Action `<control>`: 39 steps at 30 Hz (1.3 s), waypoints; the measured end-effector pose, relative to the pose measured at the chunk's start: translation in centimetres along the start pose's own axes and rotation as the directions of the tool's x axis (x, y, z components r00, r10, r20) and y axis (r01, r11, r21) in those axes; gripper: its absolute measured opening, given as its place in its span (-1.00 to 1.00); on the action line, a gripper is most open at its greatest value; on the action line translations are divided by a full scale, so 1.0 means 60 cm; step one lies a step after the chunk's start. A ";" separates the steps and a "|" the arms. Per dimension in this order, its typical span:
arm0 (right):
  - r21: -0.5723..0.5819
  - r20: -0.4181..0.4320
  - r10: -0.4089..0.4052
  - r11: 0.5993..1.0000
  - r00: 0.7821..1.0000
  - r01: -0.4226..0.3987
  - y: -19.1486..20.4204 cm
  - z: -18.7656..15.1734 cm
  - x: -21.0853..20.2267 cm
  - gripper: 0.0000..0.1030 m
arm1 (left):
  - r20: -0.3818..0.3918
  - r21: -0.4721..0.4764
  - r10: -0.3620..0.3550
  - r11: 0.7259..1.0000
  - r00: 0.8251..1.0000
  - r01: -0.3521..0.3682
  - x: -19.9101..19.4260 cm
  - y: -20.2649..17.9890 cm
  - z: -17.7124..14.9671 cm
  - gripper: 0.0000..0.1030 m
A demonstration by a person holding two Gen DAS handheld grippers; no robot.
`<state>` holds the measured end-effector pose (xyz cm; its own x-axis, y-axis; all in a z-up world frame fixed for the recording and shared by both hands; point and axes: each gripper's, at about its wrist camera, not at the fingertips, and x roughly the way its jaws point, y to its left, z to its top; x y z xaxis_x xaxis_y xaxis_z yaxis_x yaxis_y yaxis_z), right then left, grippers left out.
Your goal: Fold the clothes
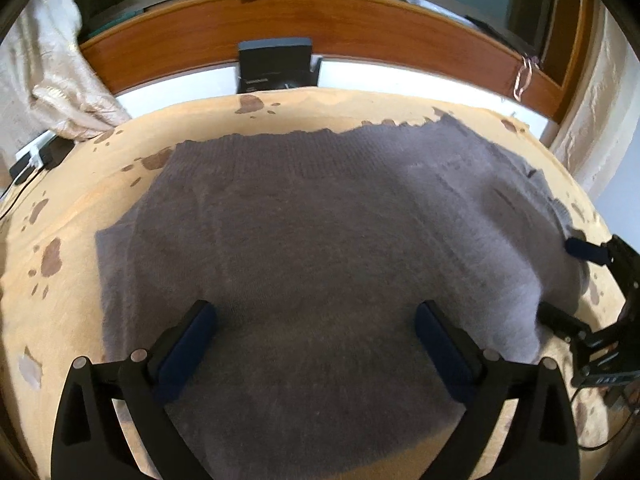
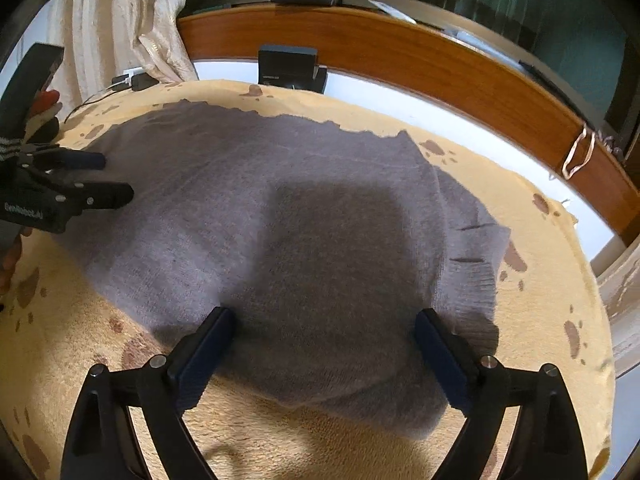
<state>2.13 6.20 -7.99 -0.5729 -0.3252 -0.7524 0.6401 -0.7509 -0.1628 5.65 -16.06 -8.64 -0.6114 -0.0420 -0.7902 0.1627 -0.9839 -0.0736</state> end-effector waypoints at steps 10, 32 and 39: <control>-0.020 0.056 0.005 1.000 0.998 -0.004 0.033 0.028 -0.022 0.83 | 0.016 0.031 0.057 0.998 0.998 -0.058 -0.025 -0.015 -0.028 0.96; 0.016 -0.046 0.081 0.997 0.996 -0.080 0.037 0.017 0.030 0.98 | 0.025 0.063 0.110 0.992 0.994 -0.111 -0.032 -0.015 -0.040 1.00; 0.018 -0.047 0.092 0.996 0.995 -0.091 0.032 0.018 0.032 0.99 | -0.012 0.076 0.115 0.991 0.993 -0.114 -0.016 0.010 -0.061 1.00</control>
<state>1.73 3.51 -9.04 -0.4872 -0.3656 -0.7931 0.6803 -0.7283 -0.0822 9.15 -15.97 -10.16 -0.5790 -0.1527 -0.8009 0.1719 -0.9831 0.0631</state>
